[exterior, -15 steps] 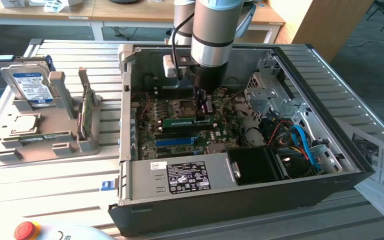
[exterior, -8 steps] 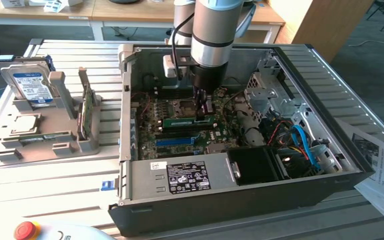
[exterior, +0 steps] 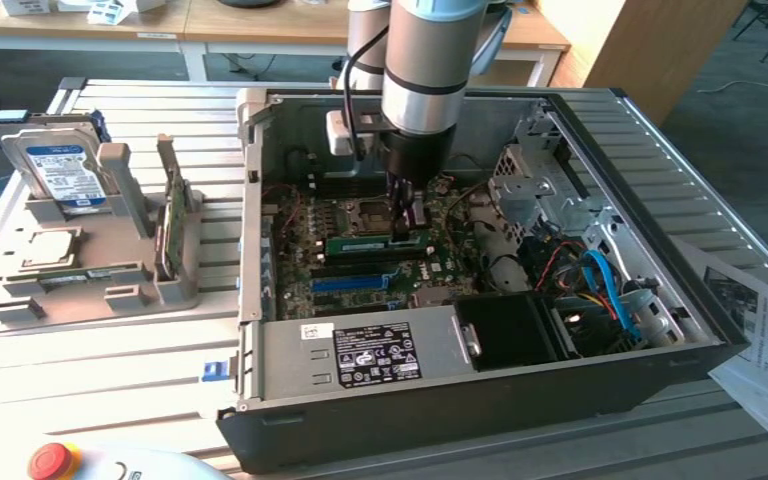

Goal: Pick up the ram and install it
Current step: 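Insert the ram into the slot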

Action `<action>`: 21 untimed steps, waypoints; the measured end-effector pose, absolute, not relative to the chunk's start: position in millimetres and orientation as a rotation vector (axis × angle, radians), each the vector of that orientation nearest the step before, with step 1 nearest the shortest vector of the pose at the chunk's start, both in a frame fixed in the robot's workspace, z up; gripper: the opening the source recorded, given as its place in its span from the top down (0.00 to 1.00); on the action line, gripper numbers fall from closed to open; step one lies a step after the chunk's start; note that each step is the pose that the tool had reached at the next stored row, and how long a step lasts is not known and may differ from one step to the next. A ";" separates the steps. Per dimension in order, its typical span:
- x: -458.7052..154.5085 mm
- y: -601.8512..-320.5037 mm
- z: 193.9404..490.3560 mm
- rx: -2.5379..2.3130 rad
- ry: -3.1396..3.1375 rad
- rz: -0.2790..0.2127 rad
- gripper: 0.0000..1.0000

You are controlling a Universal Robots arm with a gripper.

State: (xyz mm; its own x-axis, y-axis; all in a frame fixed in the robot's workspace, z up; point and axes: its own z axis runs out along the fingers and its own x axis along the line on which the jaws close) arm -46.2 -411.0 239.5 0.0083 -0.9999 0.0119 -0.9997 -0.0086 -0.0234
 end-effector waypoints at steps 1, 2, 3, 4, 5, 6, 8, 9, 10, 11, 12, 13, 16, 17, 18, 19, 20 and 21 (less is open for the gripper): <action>-46.2 -411.3 239.5 -2.225 2.206 -0.039 0.89; -46.2 -411.6 239.5 -2.225 2.206 -0.039 0.89; -46.3 -411.9 239.5 -2.225 2.206 -0.039 0.89; -46.3 -412.0 239.4 -2.224 2.206 -0.039 0.89; -46.3 -412.1 239.2 -2.225 2.206 -0.039 0.89; -46.2 -412.0 238.7 -2.225 2.206 -0.039 0.89; -45.9 -412.0 238.6 -2.225 2.206 -0.039 0.89; -45.7 -412.0 238.6 -2.225 2.206 -0.039 0.89; -45.5 -412.0 238.5 -2.225 2.206 -0.039 0.89; -45.2 -412.0 238.5 -2.225 2.206 -0.039 0.89; -45.1 -412.0 238.5 -2.224 2.206 -0.039 0.89; -44.9 -412.0 238.5 -2.224 2.206 -0.039 0.89; -44.9 -412.0 238.4 -2.225 2.206 -0.039 0.89; -44.8 -412.0 238.2 -2.225 2.206 -0.039 0.89; -44.9 -412.0 237.8 -2.224 2.206 -0.039 0.89; -44.9 -412.0 237.6 -2.224 2.206 -0.039 0.89; -44.9 -412.0 237.4 -2.225 2.206 -0.039 0.89; -44.9 -412.1 237.3 -2.225 2.206 -0.039 0.89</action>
State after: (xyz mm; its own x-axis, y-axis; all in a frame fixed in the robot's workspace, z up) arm -44.9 -412.1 237.3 0.0081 -0.9999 0.0121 -0.9997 -0.0084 -0.0233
